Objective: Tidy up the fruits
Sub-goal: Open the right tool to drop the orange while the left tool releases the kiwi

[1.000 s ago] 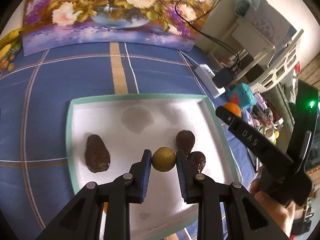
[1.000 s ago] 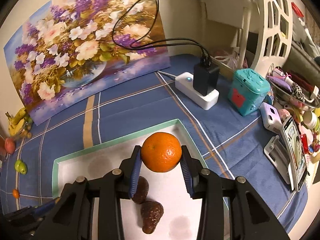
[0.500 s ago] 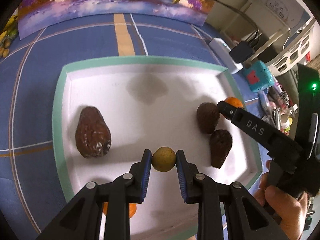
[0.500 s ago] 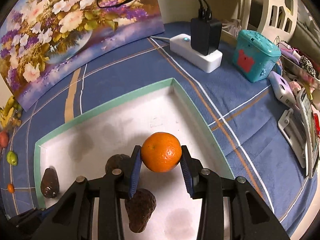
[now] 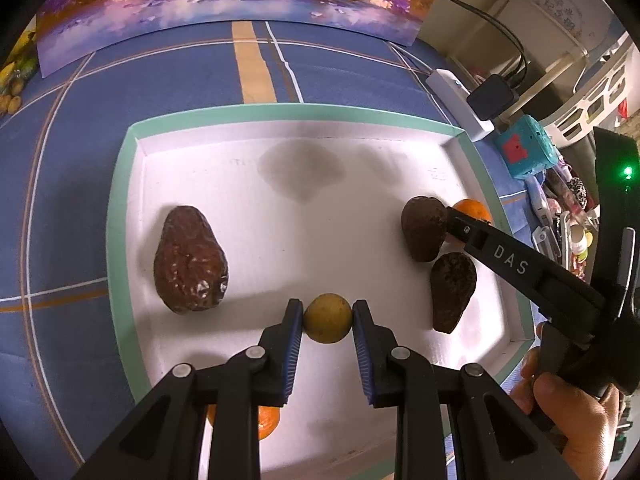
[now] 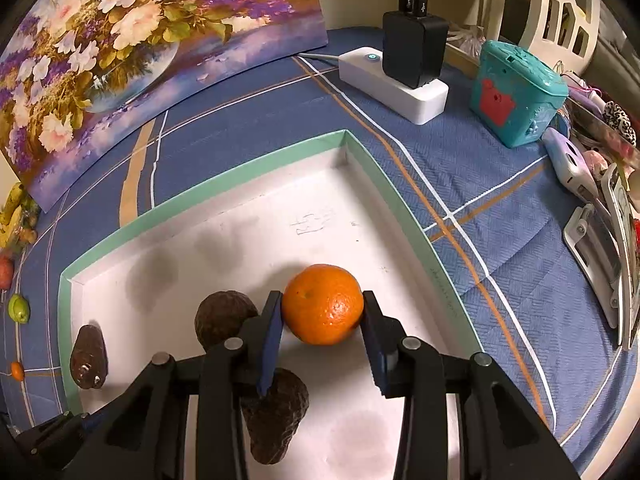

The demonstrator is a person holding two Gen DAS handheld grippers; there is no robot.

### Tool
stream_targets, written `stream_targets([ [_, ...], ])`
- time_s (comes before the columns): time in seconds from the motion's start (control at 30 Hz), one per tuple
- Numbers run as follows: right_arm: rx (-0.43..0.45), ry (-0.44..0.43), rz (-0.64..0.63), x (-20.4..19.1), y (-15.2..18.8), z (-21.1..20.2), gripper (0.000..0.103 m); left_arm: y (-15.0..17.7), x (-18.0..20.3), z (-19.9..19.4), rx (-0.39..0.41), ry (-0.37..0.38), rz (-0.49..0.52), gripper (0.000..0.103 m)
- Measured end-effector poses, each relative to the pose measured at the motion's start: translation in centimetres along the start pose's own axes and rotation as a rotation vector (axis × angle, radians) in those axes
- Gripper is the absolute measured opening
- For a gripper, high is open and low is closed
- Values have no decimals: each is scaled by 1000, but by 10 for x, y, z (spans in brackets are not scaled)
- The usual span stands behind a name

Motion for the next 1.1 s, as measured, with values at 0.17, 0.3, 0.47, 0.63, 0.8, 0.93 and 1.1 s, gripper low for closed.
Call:
stream_targets([
  [0.17, 13, 21, 3, 1, -6, -11, 40, -5, 4, -7, 19, 5, 0, 27],
  [0.3, 48, 42, -28, -6, -16, -29, 41, -10, 7, -21, 47, 20, 5, 27],
  [0.47, 99, 39, -70, -22, -29, -55, 41, -16, 9, -41, 85, 48, 5, 27],
  [0.63, 145, 49, -149, -47, -38, -79, 41, -26, -11, -61, 121, 28, -53, 28],
  [0.8, 156, 50, -223, -71, -37, -87, 41, -35, -60, -75, 149, -51, -160, 28],
  [0.93, 131, 32, -259, -89, -27, -81, 41, -35, -107, -90, 185, -145, -240, 29],
  [1.1, 107, -22, -292, -116, -16, -74, 41, -33, -155, -105, 219, -240, -325, 29],
])
Point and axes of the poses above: each gripper's, at about its wrist camera, not at the fingertips, and z roughly the way its jaws point, x to its right, y to its underside, the point moved 10 cm from there along z, roughly the way its jaws point, and after that the axes turned 11 degrees about -y, right-handed, at the moved point
